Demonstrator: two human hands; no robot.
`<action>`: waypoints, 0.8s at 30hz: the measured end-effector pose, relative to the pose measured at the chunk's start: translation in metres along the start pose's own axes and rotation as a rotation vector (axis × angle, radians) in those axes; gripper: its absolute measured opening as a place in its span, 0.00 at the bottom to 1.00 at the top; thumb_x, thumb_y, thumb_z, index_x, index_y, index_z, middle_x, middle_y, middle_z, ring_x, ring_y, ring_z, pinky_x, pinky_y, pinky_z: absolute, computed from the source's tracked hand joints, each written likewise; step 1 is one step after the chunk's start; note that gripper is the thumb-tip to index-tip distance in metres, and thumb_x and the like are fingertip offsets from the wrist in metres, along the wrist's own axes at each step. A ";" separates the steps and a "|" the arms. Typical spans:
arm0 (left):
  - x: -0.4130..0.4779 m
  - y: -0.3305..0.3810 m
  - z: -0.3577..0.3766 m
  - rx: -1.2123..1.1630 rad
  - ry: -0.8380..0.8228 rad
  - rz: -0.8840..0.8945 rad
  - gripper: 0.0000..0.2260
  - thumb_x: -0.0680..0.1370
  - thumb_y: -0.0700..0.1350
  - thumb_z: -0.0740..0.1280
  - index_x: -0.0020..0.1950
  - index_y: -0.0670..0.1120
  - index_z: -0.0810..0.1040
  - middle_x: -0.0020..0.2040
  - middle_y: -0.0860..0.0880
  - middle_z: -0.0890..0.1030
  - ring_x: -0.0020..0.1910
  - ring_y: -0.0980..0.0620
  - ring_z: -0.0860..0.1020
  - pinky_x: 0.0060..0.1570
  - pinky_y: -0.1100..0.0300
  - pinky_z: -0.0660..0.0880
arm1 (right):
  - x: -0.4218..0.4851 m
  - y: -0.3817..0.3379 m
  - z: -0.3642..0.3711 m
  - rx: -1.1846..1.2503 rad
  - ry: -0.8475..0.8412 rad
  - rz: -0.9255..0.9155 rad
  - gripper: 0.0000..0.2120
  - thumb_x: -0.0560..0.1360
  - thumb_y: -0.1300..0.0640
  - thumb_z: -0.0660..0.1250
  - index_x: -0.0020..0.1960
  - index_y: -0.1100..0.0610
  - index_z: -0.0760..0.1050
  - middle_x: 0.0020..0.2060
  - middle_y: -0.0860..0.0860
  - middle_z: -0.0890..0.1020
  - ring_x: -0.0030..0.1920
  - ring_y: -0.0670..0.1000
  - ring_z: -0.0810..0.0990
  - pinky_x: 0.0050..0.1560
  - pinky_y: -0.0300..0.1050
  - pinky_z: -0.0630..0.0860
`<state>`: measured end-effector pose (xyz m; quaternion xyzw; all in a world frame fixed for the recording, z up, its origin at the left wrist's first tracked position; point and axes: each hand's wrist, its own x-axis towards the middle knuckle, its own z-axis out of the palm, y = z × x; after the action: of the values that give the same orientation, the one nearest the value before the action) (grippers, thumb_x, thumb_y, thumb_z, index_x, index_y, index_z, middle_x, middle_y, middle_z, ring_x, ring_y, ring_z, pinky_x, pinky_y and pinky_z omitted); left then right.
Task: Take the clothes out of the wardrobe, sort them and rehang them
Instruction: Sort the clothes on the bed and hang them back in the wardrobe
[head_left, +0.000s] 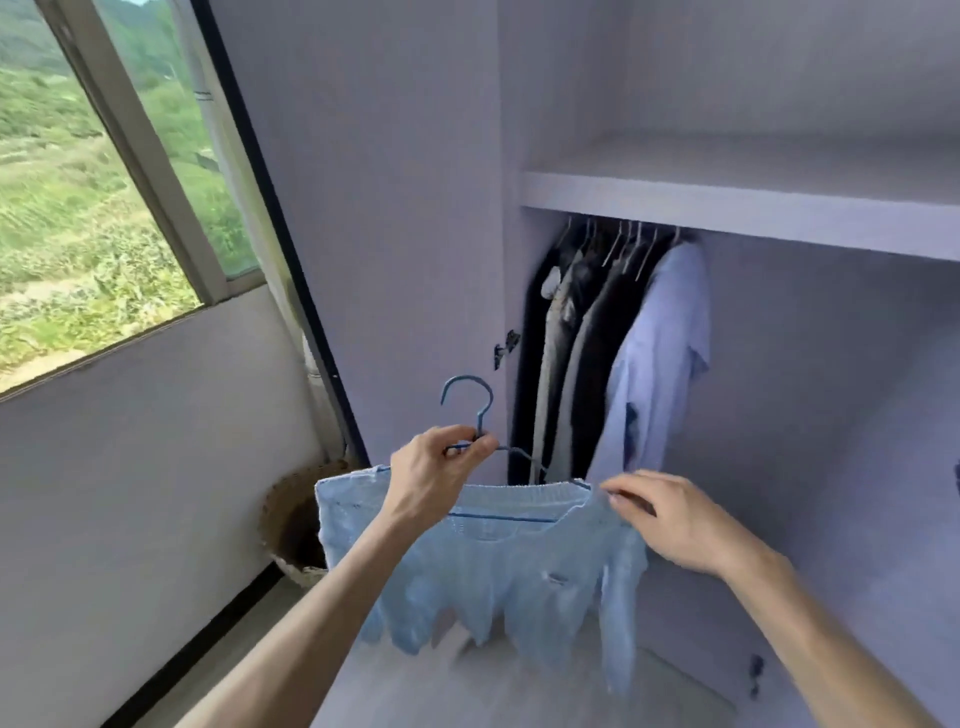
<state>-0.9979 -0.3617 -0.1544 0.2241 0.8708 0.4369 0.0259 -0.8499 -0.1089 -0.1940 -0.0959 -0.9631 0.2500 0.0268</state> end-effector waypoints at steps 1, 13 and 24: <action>0.006 0.002 0.011 0.037 -0.023 0.019 0.11 0.75 0.62 0.69 0.47 0.58 0.84 0.44 0.54 0.83 0.43 0.57 0.79 0.51 0.57 0.73 | -0.009 0.003 -0.002 0.019 -0.043 0.037 0.13 0.82 0.49 0.62 0.65 0.45 0.77 0.51 0.39 0.80 0.52 0.42 0.76 0.56 0.39 0.71; 0.040 0.063 0.105 0.147 -0.443 0.260 0.11 0.81 0.53 0.64 0.58 0.52 0.82 0.42 0.51 0.82 0.31 0.54 0.74 0.41 0.55 0.77 | -0.092 0.021 -0.027 0.572 -0.283 0.337 0.05 0.80 0.59 0.65 0.56 0.57 0.75 0.38 0.50 0.76 0.29 0.44 0.70 0.31 0.37 0.69; 0.087 0.090 0.119 0.316 -0.627 0.397 0.23 0.81 0.50 0.64 0.77 0.55 0.67 0.74 0.43 0.71 0.69 0.45 0.72 0.63 0.59 0.67 | -0.072 0.038 -0.041 0.934 -0.042 0.462 0.02 0.80 0.62 0.65 0.52 0.61 0.74 0.32 0.49 0.71 0.27 0.44 0.68 0.26 0.36 0.66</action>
<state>-1.0145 -0.1903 -0.1452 0.5115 0.8170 0.2044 0.1707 -0.7691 -0.0706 -0.1771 -0.2786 -0.7030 0.6543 -0.0082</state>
